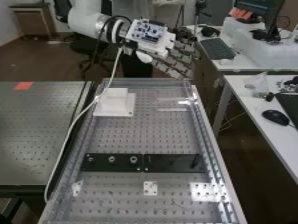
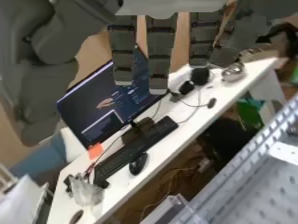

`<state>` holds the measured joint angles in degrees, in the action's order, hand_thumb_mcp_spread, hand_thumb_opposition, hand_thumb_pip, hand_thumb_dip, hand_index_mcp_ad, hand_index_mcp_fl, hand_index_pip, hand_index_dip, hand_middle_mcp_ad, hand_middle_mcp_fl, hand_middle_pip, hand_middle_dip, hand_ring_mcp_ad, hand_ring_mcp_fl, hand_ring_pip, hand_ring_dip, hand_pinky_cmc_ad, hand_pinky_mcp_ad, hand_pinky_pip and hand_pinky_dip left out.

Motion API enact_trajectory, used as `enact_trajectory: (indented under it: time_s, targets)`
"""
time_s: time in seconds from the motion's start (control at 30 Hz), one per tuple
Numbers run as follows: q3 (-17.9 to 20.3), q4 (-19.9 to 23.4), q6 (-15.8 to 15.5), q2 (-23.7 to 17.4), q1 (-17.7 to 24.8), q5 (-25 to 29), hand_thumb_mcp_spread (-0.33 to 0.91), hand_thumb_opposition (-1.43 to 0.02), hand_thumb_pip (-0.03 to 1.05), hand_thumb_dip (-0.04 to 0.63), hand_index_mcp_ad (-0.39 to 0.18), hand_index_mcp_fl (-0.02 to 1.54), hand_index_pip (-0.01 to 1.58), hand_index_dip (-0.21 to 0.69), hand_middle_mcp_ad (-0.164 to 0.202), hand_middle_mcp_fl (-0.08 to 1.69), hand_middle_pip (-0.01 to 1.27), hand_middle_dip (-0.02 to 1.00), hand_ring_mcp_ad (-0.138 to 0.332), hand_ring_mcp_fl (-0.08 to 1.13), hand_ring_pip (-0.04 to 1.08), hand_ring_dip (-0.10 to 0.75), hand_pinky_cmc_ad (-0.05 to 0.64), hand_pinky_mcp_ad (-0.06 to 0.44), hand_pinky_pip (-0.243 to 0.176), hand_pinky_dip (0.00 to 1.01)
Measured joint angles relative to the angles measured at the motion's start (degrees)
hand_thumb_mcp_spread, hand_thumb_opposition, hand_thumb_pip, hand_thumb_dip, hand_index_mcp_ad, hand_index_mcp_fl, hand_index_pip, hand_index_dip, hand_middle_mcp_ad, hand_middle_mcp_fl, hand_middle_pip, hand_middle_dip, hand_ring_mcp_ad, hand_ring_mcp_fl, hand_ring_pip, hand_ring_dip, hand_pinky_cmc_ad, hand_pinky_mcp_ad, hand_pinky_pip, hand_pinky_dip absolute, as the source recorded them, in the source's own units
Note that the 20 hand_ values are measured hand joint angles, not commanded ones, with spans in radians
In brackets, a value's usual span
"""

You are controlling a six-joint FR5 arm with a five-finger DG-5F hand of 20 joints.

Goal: Grab the chopstick and place it in the clear container

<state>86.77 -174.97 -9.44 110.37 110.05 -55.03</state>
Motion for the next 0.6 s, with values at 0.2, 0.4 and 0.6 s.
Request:
enact_trajectory:
  time_s: [0.2,0.4,0.6]
  targets:
    - [0.4,1.2,-18.1,-3.2,-4.0,-12.4,0.27,-0.65,0.50,0.115,-0.134,0.30,0.05,0.339,0.038,0.30,0.10,0.42,0.185,0.02,0.09,0.253,0.330,0.147,-0.059,0.19]
    - [-1.0,1.6,-29.6,-5.2,-9.9,-22.1,0.25,-0.65,0.50,0.113,-0.138,0.30,0.05,0.314,0.040,0.30,0.10,0.40,0.185,0.02,0.09,0.248,0.328,0.147,-0.059,0.18]
    - [-3.7,2.6,-31.7,-4.9,-12.5,-22.9,0.26,-0.65,0.55,0.112,-0.150,0.30,0.05,0.314,0.038,0.30,0.10,0.40,0.185,0.02,0.09,0.248,0.319,0.147,-0.059,0.18]
